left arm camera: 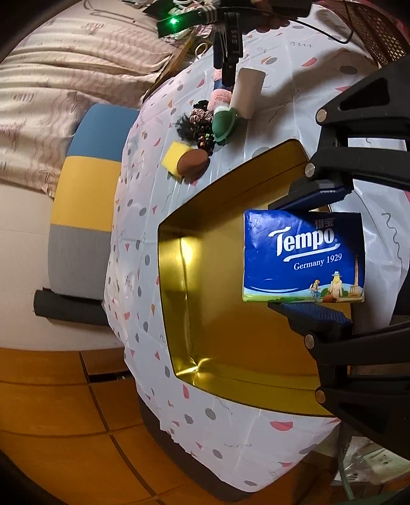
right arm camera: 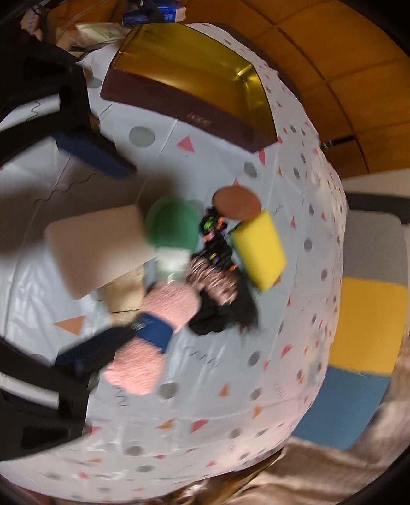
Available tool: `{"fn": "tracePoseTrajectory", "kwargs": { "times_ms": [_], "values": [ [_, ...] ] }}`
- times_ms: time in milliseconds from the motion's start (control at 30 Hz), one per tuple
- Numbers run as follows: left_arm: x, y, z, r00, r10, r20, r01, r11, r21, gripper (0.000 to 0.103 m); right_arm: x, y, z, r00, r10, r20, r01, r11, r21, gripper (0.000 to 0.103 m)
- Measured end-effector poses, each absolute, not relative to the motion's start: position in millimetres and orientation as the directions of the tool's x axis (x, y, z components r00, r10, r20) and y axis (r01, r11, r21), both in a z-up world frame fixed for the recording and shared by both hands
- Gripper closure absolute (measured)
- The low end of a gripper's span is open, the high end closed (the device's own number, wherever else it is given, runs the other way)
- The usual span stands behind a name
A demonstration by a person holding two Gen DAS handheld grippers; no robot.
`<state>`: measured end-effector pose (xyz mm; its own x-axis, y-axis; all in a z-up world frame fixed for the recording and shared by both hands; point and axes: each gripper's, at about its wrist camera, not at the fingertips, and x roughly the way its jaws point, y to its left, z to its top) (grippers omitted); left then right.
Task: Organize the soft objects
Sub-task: 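Carry the tissue pack into the gold tray and release it while the right tool grasps the white sponge block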
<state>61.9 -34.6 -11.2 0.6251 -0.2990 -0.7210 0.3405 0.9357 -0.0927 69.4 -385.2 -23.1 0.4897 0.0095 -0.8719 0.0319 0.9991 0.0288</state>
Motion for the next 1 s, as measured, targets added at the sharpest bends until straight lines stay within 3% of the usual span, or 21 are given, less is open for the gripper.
{"fn": "tracePoseTrajectory", "kwargs": {
  "times_ms": [267,300,333,367,533,667,1000],
  "values": [
    [63.2,-20.8,-13.7,0.624,-0.289,-0.726,0.314,0.944,-0.106,0.050,85.7,-365.9,-62.5,0.345,-0.089,-0.935,-0.054,0.992,-0.114,0.000],
    [63.7,-19.7,-14.7,0.620,-0.290,-0.729,0.312,0.944,-0.109,0.050,85.0,-367.4,-64.2,0.345,-0.094,-0.934,-0.047,0.992,-0.117,0.004],
    [64.1,-18.5,-15.7,0.617,-0.289,-0.732,0.310,0.944,-0.111,0.050,84.2,-367.7,-66.7,0.341,-0.097,-0.935,-0.041,0.992,-0.117,0.026],
    [64.7,-17.0,-16.4,0.618,-0.283,-0.733,0.306,0.946,-0.107,0.050,82.0,-367.3,-69.0,0.334,-0.098,-0.938,-0.044,0.992,-0.119,0.039],
    [78.6,-5.6,-18.4,0.608,-0.272,-0.746,0.281,0.952,-0.118,0.050,66.3,-347.6,-78.5,0.347,-0.171,-0.922,-0.067,0.976,-0.206,0.043],
    [107.1,10.8,-20.8,0.585,-0.277,-0.763,0.242,0.957,-0.162,0.050,50.8,-345.0,-76.8,0.379,-0.105,-0.920,-0.020,0.992,-0.121,0.042],
    [190.9,30.6,-30.4,0.542,-0.224,-0.810,0.182,0.972,-0.147,0.050,43.5,-344.4,-87.3,0.399,-0.072,-0.914,0.009,0.997,-0.075,0.041]
  ]
}}
